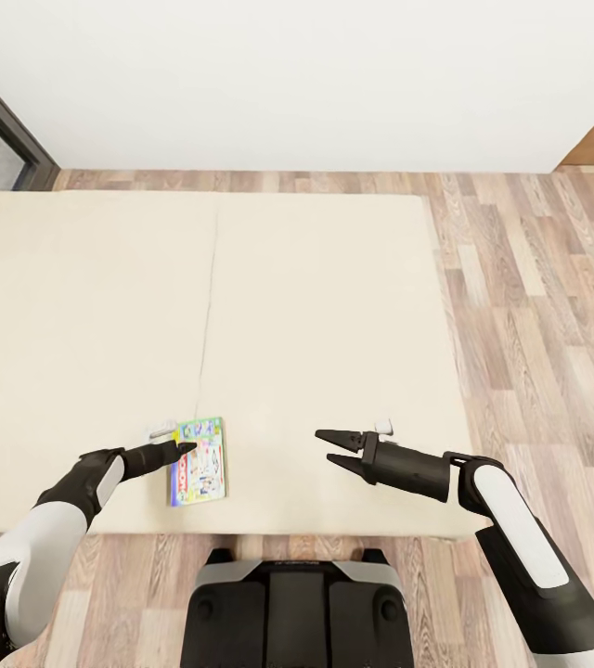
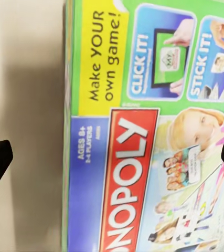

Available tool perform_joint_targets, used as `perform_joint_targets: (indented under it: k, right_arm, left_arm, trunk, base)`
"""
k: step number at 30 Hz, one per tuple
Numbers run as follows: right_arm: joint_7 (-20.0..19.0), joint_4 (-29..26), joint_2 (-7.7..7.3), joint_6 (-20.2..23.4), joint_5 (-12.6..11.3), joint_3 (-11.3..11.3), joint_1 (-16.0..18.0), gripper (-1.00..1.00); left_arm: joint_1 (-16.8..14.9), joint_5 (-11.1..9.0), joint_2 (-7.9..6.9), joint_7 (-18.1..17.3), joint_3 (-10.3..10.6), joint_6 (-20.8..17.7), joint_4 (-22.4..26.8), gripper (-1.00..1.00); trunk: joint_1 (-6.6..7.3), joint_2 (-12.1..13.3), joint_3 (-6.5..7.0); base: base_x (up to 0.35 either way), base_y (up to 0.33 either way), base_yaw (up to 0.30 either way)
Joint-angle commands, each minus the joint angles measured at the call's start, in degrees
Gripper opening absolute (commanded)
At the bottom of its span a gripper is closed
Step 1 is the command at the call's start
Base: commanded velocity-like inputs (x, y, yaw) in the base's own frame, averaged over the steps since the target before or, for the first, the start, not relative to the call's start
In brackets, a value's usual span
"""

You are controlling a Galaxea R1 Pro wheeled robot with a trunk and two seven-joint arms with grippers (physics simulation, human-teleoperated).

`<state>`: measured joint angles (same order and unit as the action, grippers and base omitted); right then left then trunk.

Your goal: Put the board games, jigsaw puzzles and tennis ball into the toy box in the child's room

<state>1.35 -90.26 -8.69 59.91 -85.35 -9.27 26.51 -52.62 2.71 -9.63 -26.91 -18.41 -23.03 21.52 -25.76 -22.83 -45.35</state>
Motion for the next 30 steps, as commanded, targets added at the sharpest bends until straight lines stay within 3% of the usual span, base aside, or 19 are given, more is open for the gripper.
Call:
perform_joint_targets:
  k: [1,30]
  right_arm:
    - [0.14,-0.02,-0.03,0.09,-0.17,-0.04,0.03,1.0]
    - [0.1,-0.17,-0.06,0.09,-0.17,-0.05,0.03,1.0]
  left_arm:
    - [-0.03,0.28,0.04,-0.36,-0.47,-0.47,0.06,1.0]
    - [0.03,0.1,-0.04,-0.95,-0.48,-0.35,0.1,1.0]
  trunk:
    - [-0.03,-0.09,-0.16]
    - [-0.03,-0.09,-0.59]
  base:
    - [0.0,0.0,0.0]
    - [0.0,0.0,0.0]
